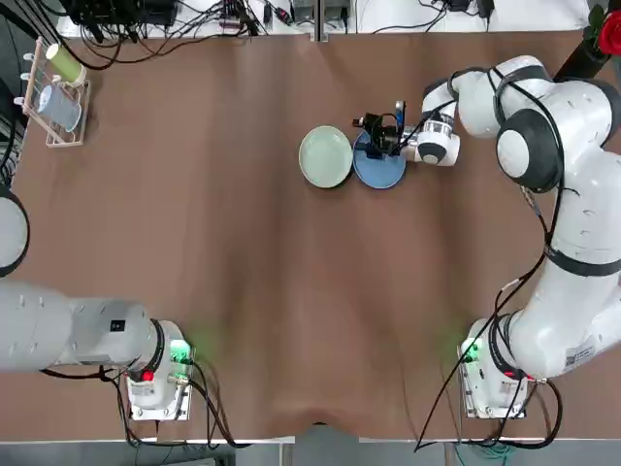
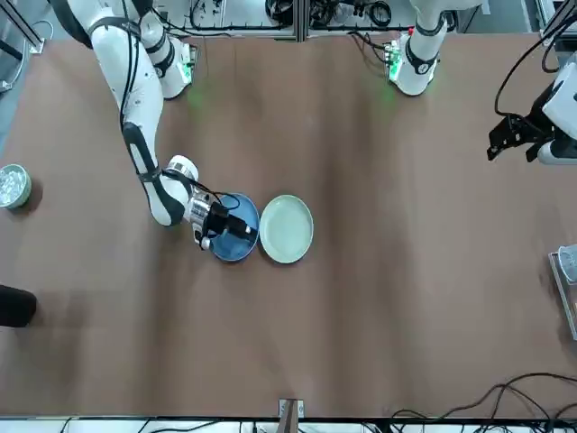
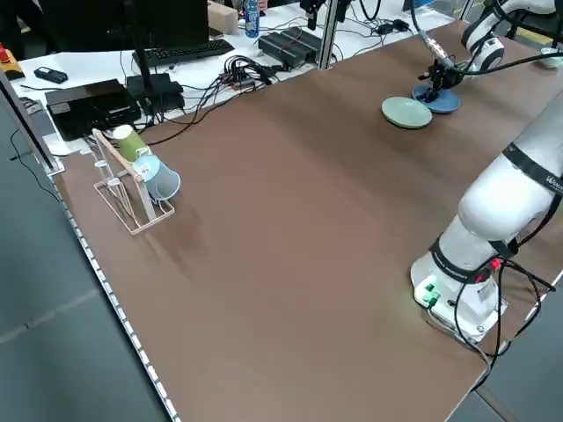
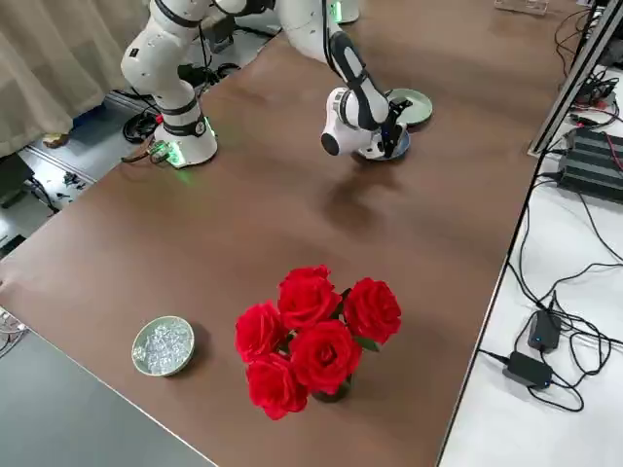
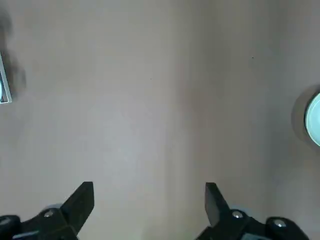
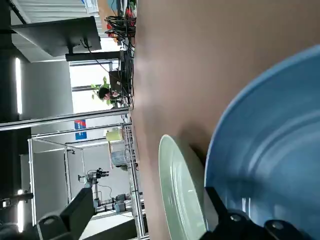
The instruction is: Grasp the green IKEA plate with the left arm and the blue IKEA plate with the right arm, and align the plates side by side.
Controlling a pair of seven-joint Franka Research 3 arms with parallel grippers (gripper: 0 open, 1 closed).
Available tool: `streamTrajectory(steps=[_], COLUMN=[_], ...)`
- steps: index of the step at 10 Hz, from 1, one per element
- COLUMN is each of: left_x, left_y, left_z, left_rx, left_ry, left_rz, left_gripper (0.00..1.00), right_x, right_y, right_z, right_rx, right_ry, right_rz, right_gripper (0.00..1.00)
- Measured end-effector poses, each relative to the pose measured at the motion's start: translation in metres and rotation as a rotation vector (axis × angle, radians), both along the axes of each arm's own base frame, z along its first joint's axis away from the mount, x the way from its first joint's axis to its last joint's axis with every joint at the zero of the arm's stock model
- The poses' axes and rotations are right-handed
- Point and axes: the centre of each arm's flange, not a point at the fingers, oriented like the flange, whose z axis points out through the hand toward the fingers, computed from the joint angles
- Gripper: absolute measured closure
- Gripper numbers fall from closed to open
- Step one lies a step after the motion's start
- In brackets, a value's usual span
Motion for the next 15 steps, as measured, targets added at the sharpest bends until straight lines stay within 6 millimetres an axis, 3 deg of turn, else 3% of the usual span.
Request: streamTrajectory(steps=[15], left_x=[0.002], left_y=[-0.003], left_z=[0.004], left_rx=[0.000], left_ry=[-0.009], left_rz=[-0.006], left_gripper=[0.04], right_x=[0.012], right_y=[0.002], right_z=[-0.003], right_rx=[0.003], right_ry=[-0.015], right_rz=[-0.005], right_gripper=[0.02])
